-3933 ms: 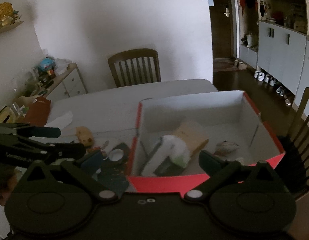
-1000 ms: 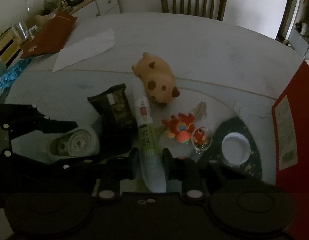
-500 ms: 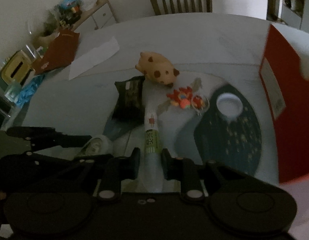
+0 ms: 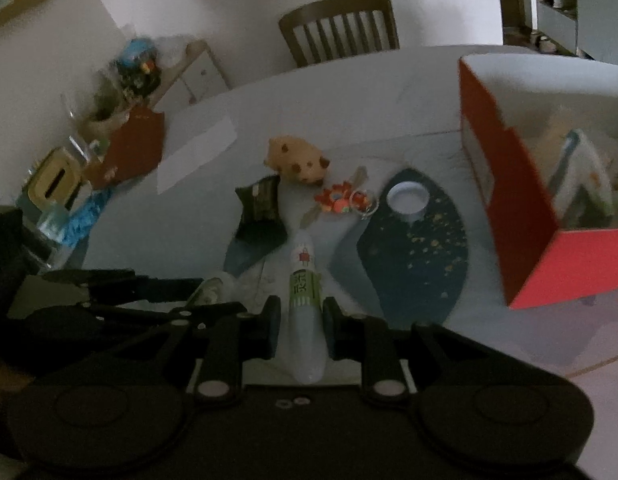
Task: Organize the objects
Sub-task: 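Carry the tape roller and tube over the red box with both tools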
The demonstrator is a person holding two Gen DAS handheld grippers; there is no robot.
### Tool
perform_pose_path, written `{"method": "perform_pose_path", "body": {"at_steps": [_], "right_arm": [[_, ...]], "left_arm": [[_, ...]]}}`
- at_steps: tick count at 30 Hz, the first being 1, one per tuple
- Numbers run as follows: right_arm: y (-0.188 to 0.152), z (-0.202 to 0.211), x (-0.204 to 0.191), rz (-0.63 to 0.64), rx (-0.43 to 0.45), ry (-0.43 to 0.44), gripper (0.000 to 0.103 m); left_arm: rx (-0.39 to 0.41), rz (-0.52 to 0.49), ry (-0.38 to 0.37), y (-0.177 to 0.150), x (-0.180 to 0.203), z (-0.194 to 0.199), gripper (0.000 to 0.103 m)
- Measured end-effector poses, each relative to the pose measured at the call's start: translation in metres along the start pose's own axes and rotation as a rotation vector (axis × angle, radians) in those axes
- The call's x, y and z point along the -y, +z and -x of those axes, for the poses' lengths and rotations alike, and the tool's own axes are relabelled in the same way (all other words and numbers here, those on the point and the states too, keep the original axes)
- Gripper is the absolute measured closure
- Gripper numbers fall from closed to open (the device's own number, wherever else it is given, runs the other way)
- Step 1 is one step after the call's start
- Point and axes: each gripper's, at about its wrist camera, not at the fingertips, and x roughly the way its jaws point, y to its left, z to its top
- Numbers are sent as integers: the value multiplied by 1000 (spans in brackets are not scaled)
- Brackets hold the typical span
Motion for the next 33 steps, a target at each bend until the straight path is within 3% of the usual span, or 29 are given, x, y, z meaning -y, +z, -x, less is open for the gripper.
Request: {"method": "perform_pose_path", "body": {"at_steps": [15,33], "right_arm": [[16,76,53,-39,182,-41,82],[30,135,160,-101,287,-135,82]], "left_arm": [[96,-74,-45,43,77,15,49],[176,-229,-67,115,190,-22,49]]}}
